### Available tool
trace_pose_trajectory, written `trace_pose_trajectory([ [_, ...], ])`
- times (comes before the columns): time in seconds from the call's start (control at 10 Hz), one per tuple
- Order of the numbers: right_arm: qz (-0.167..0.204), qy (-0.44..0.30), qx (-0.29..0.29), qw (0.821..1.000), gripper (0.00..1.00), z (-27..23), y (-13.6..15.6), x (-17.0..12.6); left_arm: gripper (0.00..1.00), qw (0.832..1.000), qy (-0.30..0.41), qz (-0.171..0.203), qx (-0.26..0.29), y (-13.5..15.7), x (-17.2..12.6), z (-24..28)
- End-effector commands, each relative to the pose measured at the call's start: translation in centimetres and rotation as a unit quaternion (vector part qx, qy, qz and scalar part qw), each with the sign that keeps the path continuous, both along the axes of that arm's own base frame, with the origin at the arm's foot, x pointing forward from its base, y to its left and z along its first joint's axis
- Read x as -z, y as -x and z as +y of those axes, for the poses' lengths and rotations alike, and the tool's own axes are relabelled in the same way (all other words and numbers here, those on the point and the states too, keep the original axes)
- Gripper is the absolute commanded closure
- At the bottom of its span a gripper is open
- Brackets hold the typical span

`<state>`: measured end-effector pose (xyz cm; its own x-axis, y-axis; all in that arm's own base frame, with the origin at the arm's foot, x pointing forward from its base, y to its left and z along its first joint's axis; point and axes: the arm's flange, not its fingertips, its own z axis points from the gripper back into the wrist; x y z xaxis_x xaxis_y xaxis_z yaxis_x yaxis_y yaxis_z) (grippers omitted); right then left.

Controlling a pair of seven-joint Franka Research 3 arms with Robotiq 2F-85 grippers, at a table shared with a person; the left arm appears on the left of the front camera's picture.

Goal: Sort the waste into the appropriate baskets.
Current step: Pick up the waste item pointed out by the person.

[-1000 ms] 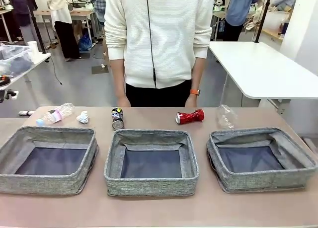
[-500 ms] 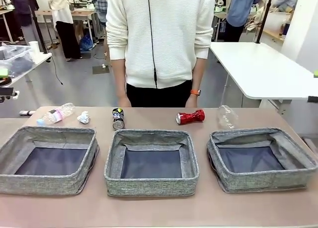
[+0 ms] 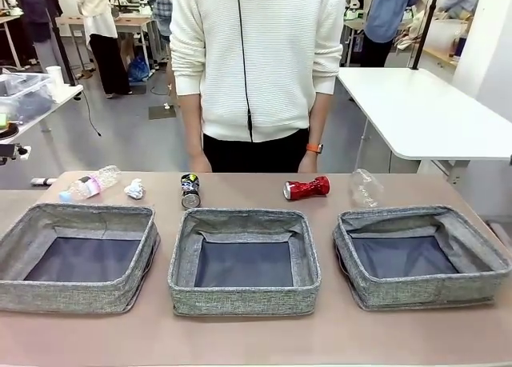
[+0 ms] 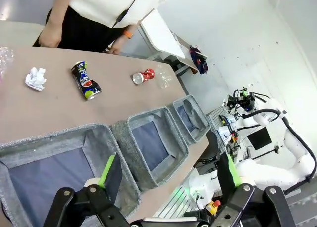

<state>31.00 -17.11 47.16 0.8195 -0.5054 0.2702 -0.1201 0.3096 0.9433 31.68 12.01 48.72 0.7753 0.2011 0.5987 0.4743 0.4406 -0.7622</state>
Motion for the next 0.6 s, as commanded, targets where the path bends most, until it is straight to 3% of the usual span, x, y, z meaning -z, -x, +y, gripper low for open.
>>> trace_pose_trajectory([
  [0.0, -0.017, -0.001, -0.002, 1.000, 0.00, 0.30, -0.57, 0.02, 0.00, 1.000, 0.004, -0.015, 0.004, -0.30, -0.20, -0.14],
  [0.5, -0.017, -0.001, -0.002, 1.000, 0.00, 0.30, -0.57, 0.02, 0.00, 1.000, 0.004, -0.015, 0.004, -0.30, -0.20, -0.14],
])
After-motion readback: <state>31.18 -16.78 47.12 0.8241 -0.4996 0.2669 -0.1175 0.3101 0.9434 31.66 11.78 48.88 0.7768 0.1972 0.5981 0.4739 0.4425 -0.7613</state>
